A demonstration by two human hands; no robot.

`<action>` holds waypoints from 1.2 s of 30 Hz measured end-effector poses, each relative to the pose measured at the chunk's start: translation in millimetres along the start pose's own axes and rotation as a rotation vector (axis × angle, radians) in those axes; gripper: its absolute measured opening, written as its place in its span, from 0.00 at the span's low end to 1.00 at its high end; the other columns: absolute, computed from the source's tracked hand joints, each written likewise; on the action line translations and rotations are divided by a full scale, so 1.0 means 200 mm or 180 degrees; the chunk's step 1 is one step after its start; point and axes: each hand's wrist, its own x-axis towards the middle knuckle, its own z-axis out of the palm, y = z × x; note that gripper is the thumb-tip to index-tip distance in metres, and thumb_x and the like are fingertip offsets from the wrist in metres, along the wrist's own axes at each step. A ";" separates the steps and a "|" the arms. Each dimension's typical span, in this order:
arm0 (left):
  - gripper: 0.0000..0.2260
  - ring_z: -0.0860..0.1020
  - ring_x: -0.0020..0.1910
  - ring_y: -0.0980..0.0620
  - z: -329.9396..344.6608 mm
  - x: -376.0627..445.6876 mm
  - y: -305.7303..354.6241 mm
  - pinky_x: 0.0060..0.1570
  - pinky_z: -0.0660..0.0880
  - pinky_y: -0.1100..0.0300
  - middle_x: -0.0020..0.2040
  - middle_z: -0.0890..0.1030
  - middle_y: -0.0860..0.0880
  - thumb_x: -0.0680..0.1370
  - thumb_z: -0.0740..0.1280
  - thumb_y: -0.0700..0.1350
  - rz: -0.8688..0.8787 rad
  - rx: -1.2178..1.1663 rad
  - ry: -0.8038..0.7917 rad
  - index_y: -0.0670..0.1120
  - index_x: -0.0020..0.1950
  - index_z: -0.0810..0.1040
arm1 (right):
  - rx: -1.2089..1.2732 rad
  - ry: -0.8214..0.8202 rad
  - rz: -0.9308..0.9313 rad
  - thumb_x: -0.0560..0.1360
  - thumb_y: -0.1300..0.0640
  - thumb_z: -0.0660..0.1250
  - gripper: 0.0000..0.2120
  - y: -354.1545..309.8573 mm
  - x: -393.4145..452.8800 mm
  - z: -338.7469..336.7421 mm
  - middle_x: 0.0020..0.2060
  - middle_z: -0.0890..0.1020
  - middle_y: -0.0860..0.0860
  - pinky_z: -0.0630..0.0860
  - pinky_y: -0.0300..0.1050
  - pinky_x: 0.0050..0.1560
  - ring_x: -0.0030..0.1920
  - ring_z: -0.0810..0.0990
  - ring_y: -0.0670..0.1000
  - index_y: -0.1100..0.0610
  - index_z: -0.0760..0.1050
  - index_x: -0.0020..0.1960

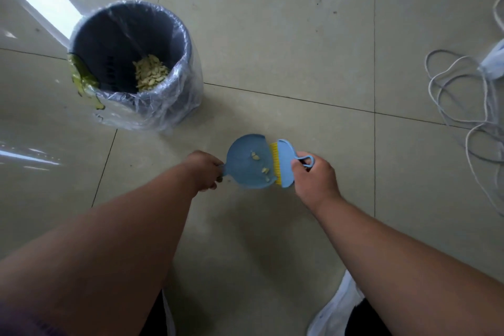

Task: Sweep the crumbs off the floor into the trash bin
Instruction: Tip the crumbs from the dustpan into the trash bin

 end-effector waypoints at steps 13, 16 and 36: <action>0.14 0.71 0.31 0.47 -0.85 -0.52 0.55 0.31 0.66 0.58 0.39 0.81 0.43 0.72 0.74 0.50 0.0567 -0.0010 0.0128 0.38 0.46 0.86 | 0.1164 0.0523 -0.0475 0.75 0.45 0.71 0.20 -0.91 0.07 -0.39 0.30 0.80 0.52 0.84 0.63 0.41 0.32 0.79 0.53 0.63 0.78 0.39; 0.10 0.73 0.34 0.46 -1.09 -0.64 0.57 0.36 0.72 0.55 0.38 0.80 0.41 0.78 0.72 0.44 0.0688 -0.0092 0.0413 0.37 0.47 0.87 | 0.1364 0.0440 -0.0538 0.73 0.42 0.70 0.20 -1.14 0.04 -0.38 0.32 0.82 0.52 0.85 0.64 0.45 0.38 0.86 0.59 0.60 0.80 0.41; 0.09 0.79 0.43 0.46 -1.66 -0.59 0.23 0.40 0.77 0.57 0.40 0.79 0.48 0.74 0.63 0.41 0.0579 0.2114 0.2046 0.42 0.44 0.83 | 0.0697 -0.0798 -0.1036 0.80 0.46 0.65 0.12 -1.57 -0.14 0.49 0.40 0.87 0.49 0.84 0.58 0.53 0.45 0.87 0.53 0.50 0.82 0.45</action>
